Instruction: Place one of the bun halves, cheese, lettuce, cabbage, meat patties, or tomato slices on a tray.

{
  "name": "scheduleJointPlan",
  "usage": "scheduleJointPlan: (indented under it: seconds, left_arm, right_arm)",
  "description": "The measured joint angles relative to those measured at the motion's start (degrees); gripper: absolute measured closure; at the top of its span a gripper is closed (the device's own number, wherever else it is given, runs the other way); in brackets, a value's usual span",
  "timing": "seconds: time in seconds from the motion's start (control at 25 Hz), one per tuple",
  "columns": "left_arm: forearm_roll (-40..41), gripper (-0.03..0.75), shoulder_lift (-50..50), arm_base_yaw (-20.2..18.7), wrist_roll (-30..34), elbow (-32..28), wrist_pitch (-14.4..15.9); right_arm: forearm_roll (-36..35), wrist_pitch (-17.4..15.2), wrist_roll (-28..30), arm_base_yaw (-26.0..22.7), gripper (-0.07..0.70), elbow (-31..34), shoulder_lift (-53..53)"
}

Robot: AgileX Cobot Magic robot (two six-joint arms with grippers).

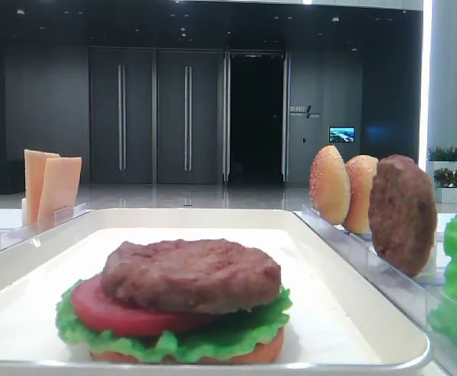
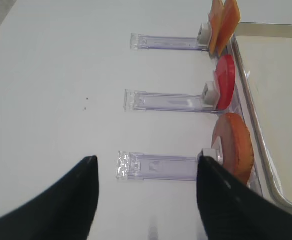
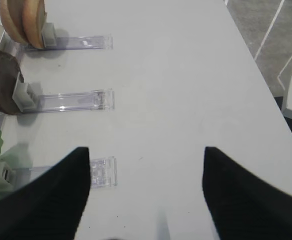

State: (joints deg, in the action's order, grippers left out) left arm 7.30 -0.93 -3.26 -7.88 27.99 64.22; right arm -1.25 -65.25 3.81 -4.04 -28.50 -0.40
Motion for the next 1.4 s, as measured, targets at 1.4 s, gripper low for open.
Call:
scheduleJointPlan:
  seconds: [1.4]
  left_arm:
    - [0.0, 0.244, 0.0, 0.0, 0.0, 0.0, 0.0]
  right_arm:
    - [0.0, 0.0, 0.0, 0.0, 0.149, 0.0, 0.0]
